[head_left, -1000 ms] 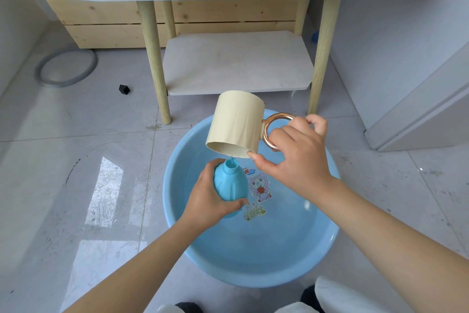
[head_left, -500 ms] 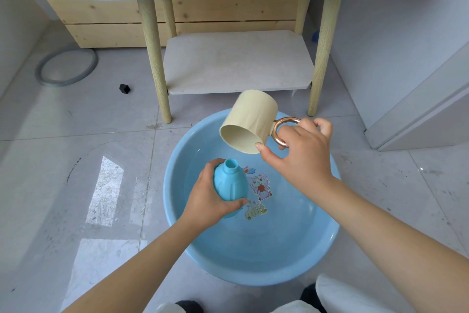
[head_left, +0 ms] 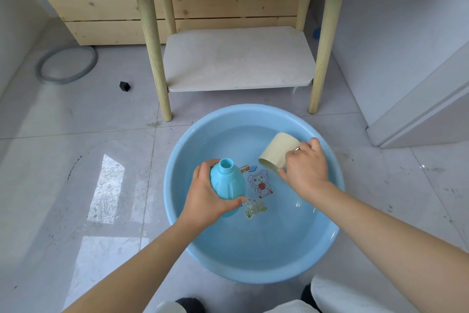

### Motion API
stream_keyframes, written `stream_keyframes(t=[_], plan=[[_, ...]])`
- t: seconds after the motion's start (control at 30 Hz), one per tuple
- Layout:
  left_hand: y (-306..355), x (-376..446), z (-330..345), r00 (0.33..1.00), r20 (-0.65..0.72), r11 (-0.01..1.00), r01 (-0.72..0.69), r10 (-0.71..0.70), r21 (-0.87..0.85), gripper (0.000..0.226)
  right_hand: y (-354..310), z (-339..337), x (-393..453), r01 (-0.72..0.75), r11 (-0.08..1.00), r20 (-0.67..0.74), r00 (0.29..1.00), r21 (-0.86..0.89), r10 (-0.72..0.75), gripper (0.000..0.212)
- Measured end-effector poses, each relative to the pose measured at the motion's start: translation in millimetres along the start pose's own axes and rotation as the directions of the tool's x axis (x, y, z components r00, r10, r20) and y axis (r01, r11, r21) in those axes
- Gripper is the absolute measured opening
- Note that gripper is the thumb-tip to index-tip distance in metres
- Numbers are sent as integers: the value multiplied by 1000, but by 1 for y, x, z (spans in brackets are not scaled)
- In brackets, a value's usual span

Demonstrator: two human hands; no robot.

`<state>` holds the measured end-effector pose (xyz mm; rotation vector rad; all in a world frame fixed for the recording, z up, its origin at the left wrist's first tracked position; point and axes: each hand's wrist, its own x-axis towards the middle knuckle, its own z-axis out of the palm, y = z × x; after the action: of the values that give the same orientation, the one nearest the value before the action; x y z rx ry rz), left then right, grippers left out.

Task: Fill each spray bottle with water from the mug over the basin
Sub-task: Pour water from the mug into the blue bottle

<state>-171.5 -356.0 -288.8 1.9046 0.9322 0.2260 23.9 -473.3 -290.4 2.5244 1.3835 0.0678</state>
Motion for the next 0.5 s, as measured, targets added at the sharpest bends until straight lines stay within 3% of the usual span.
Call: stream_keyframes(t=[0.23,0.4,0.5], plan=[[-5,2,-1,999,-2,999,33,-33,-38,82,-15,4,-11,65,996,144,987,62,-74,29],[-4,1,-1,1000,-2,999,24,-24,-28,82,-7,0,-10,-205,923,186,971,326,150,46],[-4,2,0,1000,-1,1000,19,-19,-26,82,-1,-8,-7,-381,783,299,919,492,258,54]])
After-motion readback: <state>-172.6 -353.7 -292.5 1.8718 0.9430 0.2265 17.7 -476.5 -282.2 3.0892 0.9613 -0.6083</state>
